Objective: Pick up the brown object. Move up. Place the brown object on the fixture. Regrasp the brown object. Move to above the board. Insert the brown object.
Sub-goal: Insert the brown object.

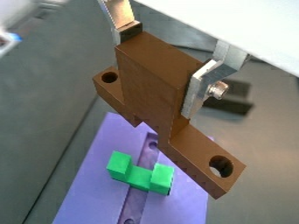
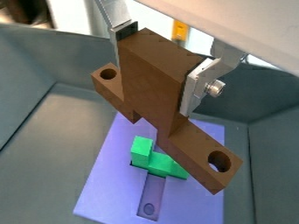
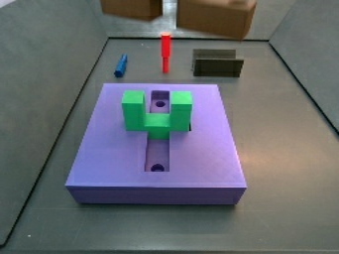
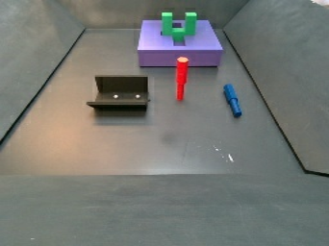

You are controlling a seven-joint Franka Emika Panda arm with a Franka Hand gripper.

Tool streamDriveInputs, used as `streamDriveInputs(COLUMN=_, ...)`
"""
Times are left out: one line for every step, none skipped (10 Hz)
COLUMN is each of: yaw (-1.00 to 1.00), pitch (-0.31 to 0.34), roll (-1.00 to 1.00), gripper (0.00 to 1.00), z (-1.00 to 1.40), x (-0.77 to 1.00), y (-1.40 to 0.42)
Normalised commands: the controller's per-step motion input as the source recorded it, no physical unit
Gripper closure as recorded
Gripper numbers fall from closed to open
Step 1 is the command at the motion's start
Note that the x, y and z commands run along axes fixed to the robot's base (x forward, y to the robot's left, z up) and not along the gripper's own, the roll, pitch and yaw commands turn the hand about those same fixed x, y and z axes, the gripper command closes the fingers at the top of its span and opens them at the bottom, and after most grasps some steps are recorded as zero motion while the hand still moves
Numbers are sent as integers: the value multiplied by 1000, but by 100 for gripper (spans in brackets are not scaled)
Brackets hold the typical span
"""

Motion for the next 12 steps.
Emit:
streamDriveInputs(yaw=-957, pitch=-156, roll=-113, gripper=100, z=-454, x=-60, y=-43)
streamDriveInputs(yaw=-980, pitch=-4, roll=-90, gripper=100, z=-231, x=0, y=-57)
streamDriveInputs(yaw=-1000, pitch=0, roll=0, gripper=100, z=-277, x=0, y=-91)
streamDriveInputs(yaw=-1000, pitch=19, roll=76, gripper=100, z=-386, x=-17, y=-26)
streamDriveInputs(yaw=-983, pitch=50, roll=89, gripper=100, z=-403, x=0, y=-14)
streamDriveInputs(yaw=-1000, pitch=21, roll=16, gripper=100, z=-391, x=0, y=-57)
streamDriveInputs(yaw=-1000, pitch=0, roll=0, gripper=100, z=-389, x=0, y=-83)
streamDriveInputs(yaw=-449, pitch=-69, roll=0, gripper=100, z=-654, x=240, y=-489)
streamDriveInputs(yaw=-511, pitch=-181, roll=-3, gripper=100, z=-711, x=43, y=-454)
streamDriveInputs(yaw=-771, pitch=-131, roll=0, gripper=100, z=-686, x=0, y=-260)
streamDriveInputs(yaw=-909, pitch=0, roll=-19, gripper=100, z=-643, x=123, y=0)
streamDriveInputs(yaw=-949, pitch=76, roll=-20, gripper=100, z=-260, x=20, y=31)
